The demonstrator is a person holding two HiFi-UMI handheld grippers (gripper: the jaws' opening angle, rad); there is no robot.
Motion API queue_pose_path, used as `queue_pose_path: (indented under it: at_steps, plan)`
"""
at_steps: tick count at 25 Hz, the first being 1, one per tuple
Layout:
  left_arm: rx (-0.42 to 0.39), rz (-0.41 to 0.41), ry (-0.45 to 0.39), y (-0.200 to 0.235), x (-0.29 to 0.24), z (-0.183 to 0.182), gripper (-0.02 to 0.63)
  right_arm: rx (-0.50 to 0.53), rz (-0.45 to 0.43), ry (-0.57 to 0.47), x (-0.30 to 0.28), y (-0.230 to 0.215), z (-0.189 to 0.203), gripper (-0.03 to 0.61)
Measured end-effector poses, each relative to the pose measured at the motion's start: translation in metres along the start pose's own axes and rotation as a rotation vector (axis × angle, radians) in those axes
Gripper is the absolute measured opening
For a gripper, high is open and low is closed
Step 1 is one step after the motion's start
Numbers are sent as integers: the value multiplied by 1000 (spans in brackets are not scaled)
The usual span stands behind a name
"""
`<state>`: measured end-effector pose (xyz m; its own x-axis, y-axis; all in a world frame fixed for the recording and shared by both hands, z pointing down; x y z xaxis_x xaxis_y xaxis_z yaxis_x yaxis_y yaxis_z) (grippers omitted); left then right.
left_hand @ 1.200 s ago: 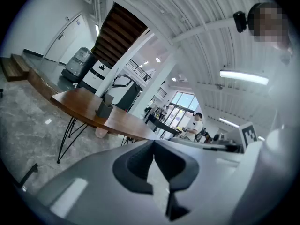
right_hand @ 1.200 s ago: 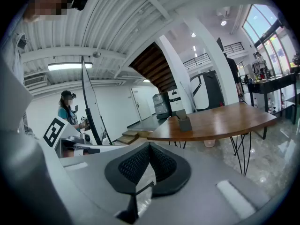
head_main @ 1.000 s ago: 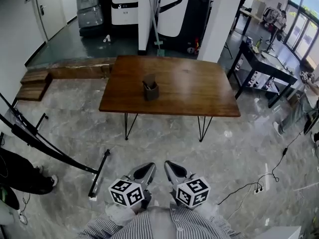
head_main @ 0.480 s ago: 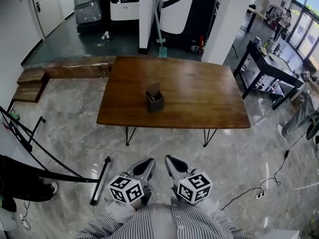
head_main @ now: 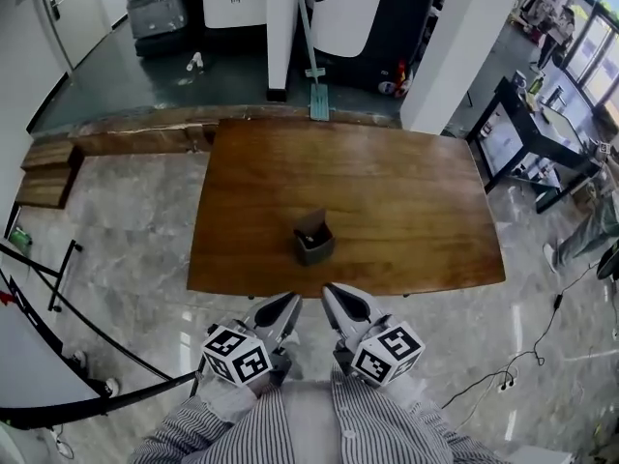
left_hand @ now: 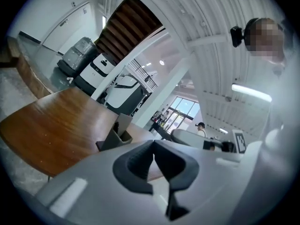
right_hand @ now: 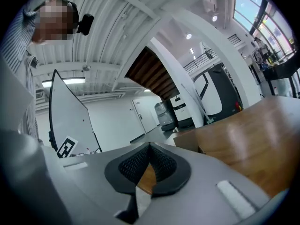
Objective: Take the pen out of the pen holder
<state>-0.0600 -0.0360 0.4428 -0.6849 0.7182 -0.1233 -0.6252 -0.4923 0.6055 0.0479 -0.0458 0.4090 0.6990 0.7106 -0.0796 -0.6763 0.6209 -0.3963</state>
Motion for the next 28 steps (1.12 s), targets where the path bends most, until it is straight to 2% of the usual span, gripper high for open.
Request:
queue_pose_path:
  at_steps: [2,8,14,21,28]
  plan:
    - [19,-19,17,18,-8,-6,8,3,1,16,-19,-8,-2,0]
    - [3,-47,23,45,-26,-24,8,-27,17,76,-46,-31,5,0]
    - [6,-81,7,54,-39,-33,8,-32,-43,167,-62,-38,6,0]
    - [48,-124,-2,60,-44,-35,8,16,-51,224,-76,-46,-1,2]
    - [113,-153,44,72,-51,-15,8,66,-28,299,-86,-58,11,34]
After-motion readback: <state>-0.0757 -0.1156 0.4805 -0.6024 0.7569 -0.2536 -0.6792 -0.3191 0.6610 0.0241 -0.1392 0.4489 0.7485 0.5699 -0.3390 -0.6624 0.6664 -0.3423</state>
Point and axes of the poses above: the fingertips, and each gripper's own axes: x backward along the fingers, y to its left, z out of its underside, the point moved 4 cm from there along x, backward along the fingers, and after that the axes turned 2 degrees about -y, right-handed, at the moved point
